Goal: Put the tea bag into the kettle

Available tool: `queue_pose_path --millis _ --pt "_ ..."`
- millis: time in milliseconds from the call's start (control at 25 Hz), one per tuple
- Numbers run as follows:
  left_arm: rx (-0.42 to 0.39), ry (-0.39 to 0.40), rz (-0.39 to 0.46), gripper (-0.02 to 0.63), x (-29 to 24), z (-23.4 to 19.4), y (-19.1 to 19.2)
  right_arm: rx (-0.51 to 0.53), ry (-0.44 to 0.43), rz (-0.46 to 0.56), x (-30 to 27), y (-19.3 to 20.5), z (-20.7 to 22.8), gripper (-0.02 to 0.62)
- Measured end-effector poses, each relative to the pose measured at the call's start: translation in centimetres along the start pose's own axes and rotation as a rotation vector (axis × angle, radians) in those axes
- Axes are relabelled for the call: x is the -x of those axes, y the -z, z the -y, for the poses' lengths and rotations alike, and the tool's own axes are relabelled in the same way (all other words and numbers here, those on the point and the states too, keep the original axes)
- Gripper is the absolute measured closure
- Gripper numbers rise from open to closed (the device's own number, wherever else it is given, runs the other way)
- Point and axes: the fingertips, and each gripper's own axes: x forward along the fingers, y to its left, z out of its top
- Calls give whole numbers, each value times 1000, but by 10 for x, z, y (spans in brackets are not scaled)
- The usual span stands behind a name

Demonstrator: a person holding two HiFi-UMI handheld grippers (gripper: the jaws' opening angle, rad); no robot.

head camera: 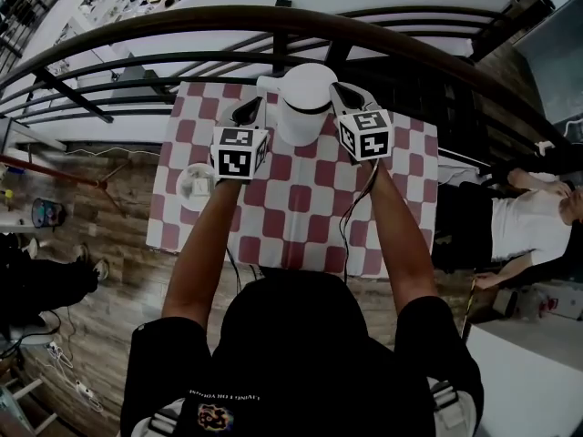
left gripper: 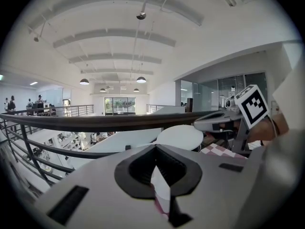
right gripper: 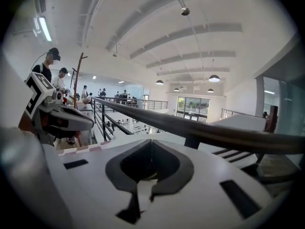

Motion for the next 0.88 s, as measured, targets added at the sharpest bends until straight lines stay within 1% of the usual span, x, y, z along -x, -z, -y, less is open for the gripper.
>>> queue_pose_path --millis 200,280,560,880 --pt "1 6 -9 603 -3 4 5 -65 10 -46 -6 36 0 580" --pt "4 5 -11 603 -2 4 7 -88 6 -41 -8 42 -1 580" --pt "8 -5 -17 603 1 1 11 -83 18 -33 -7 42 -1 580" --pt "-5 -11 -1 603 14 3 3 -80 8 -19 9 37 -11 580"
